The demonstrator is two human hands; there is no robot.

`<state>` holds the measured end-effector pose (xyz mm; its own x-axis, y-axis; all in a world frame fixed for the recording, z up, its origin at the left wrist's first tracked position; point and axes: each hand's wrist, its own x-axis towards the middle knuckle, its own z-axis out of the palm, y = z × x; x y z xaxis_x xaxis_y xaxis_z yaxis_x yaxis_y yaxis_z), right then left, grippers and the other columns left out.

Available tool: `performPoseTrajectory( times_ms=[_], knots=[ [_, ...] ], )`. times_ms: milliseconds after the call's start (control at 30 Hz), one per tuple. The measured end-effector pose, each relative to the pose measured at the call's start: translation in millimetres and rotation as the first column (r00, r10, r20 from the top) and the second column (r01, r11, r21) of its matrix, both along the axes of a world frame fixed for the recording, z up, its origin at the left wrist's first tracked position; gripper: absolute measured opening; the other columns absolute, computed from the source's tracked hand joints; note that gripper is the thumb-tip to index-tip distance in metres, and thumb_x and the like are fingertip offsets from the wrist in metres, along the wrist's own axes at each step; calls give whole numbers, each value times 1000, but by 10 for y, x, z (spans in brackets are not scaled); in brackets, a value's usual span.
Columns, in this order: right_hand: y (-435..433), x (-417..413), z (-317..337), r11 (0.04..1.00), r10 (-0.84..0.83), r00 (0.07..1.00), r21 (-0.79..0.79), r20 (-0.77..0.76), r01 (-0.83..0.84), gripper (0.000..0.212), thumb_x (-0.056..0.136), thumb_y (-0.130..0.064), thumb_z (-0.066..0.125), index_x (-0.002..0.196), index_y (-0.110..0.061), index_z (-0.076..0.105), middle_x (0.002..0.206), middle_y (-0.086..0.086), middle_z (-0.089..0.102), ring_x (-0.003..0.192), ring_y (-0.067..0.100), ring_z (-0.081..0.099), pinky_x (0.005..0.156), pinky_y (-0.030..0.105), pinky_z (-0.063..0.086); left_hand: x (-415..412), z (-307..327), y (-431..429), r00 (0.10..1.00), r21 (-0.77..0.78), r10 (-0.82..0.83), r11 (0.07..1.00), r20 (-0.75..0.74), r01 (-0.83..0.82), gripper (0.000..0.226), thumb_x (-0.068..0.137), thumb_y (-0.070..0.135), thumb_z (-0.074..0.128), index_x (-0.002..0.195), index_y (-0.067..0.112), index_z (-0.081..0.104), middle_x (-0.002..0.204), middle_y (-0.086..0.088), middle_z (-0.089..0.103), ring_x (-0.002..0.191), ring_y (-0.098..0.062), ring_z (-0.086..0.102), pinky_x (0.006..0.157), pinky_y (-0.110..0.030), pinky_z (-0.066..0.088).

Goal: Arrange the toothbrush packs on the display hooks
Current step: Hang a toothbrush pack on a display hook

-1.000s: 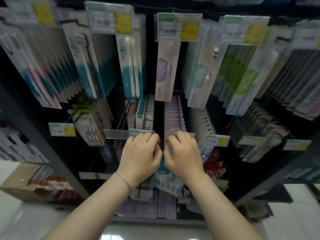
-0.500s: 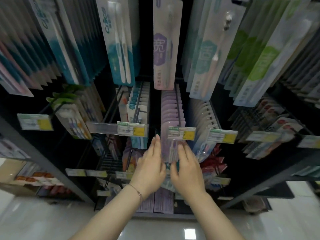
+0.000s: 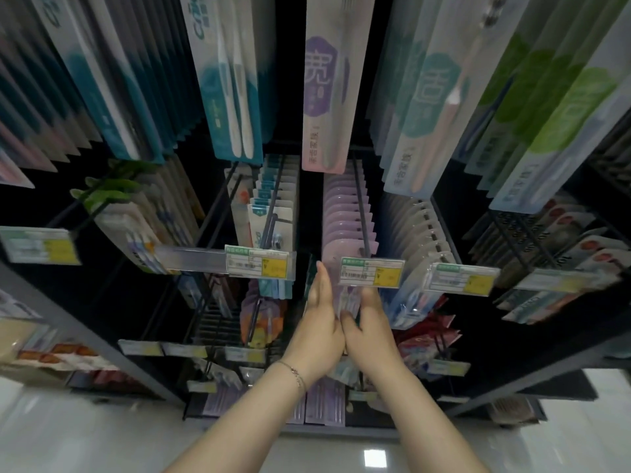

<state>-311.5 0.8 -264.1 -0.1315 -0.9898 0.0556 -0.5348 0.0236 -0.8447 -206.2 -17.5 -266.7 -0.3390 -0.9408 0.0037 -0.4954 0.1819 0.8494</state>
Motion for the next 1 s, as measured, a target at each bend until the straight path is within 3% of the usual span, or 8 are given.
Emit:
performPoseTrajectory(
  times_ms=[100, 367, 433, 533, 600, 667, 767, 1000],
  knots=[
    [-15, -12, 9, 1000, 10, 1000, 18, -12, -9, 63, 93, -4, 48, 149, -20, 24, 151, -4, 31, 134, 2, 28, 112, 18, 18, 1, -13, -36, 1000, 17, 6, 1000, 11, -6, 91, 98, 13, 43, 141, 34, -33, 161, 9, -8, 135, 5, 11, 91, 7, 11],
    [63, -83, 2, 1000, -12, 1000, 27, -13, 13, 65, 90, -8, 53, 148, -20, 26, 149, -2, 36, 137, 11, 33, 117, 33, 27, 32, 16, 92, 999, 47, 40, 998, 14, -40, 91, 95, 10, 46, 146, 29, -28, 161, 3, -2, 139, -9, 27, 98, -11, 25],
    [110, -121, 0, 999, -35, 998, 11, -43, 36, 63, 90, -11, 54, 146, -20, 28, 147, -1, 37, 137, 12, 33, 116, 34, 29, 39, -27, 131, 998, 27, 57, 998, 3, -57, 86, 93, 10, 50, 152, 27, -11, 160, 2, 11, 143, -9, 20, 106, -15, 18],
    [188, -214, -17, 998, -57, 983, 11, -175, 60, 55, 92, -16, 54, 143, -16, 36, 145, 0, 37, 136, 14, 33, 114, 30, 29, 120, -70, 143, 989, -39, 68, 997, 135, -63, 55, 94, 14, 50, 145, 16, 31, 146, 0, 34, 134, -13, 36, 101, -13, 24],
    [233, -267, -31, 998, -65, 940, -18, -334, 63, 39, 92, -18, 53, 130, -13, 52, 132, 3, 49, 123, 19, 46, 104, 33, 40, 216, -86, 135, 969, -100, 69, 994, 236, -46, 37, 94, 18, 50, 131, 16, 49, 133, 0, 49, 123, -15, 48, 100, -19, 36],
    [265, -260, -37, 998, -48, 845, -65, -533, 16, 22, 88, -21, 54, 107, -14, 64, 106, 4, 62, 96, 23, 60, 79, 35, 50, 332, -104, 144, 946, -133, 76, 990, 315, -36, 29, 93, 21, 50, 121, 20, 58, 122, 2, 58, 114, -16, 55, 95, -30, 46],
    [256, -134, -49, 995, -37, 748, -92, -663, -32, 9, 78, -23, 59, 76, -16, 63, 71, 1, 62, 61, 23, 60, 50, 27, 38, 575, -155, 164, 911, -161, 118, 985, 394, -58, 24, 91, 25, 50, 112, 22, 62, 111, 4, 61, 103, -17, 59, 82, -31, 47],
    [80, 661, -59, 976, 69, 710, -99, -700, -193, 10, 71, -23, 64, 67, -17, 57, 65, -1, 56, 56, 21, 57, 45, 24, 34, 1366, -193, 55, 859, -177, 205, 975, 470, -135, 19, 87, 28, 52, 103, 23, 61, 103, 3, 59, 99, -23, 60, 80, -37, 49]
  ],
)
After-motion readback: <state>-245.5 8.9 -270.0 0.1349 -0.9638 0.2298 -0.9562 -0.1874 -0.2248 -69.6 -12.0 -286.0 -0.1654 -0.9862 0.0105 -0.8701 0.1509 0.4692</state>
